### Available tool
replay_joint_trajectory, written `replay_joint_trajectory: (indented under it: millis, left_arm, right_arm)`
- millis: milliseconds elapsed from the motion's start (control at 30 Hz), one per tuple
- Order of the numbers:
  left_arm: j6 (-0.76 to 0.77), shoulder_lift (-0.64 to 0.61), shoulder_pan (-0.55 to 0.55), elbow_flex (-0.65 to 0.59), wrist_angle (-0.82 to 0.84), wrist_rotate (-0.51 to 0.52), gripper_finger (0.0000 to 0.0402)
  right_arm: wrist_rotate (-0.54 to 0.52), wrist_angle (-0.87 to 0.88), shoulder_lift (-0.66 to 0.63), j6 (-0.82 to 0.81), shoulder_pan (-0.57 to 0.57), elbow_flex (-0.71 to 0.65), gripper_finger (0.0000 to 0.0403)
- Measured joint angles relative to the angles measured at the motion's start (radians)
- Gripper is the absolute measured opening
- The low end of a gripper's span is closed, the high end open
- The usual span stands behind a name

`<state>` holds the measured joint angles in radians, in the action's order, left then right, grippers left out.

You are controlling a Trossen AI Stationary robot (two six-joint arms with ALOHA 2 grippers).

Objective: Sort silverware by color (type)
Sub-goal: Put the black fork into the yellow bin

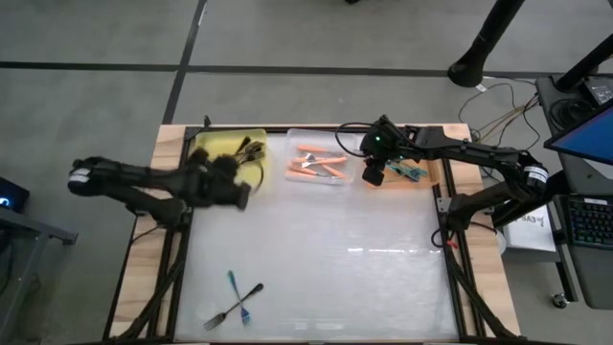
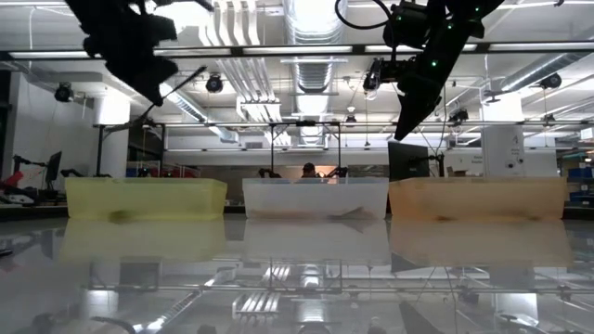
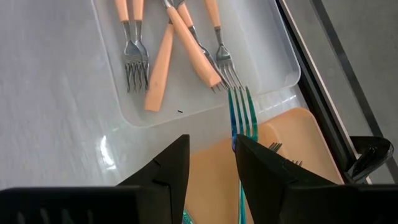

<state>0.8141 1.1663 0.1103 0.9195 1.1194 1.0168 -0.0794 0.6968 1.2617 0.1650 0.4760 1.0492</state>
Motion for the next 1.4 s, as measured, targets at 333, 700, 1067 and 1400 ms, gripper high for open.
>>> replay_joint_trajectory:
  millis: [333,700,1067,1400]
  left_arm:
    - [-0.642,0.024,-0.541,0.000,-0.099,-0.228,0.0000]
    - [-1.009,0.227,-0.718,0.000,-0.226,-0.360,0.0000]
    - [-1.026,0.284,-0.724,0.001,-0.225,-0.477,0.0000]
    - [-0.935,0.273,-0.724,0.002,-0.237,-0.438,0.0027]
  right_arm:
    - [0.000,0.000,0.000,0.000,0.000,0.000,0.0121]
    - [0.000,0.000,0.000,0.000,0.000,0.000,0.0121]
    - [0.000,0.000,0.000,0.000,0.000,0.000,0.0121]
    - [0.000,0.000,0.000,0.000,0.000,0.000,0.0121]
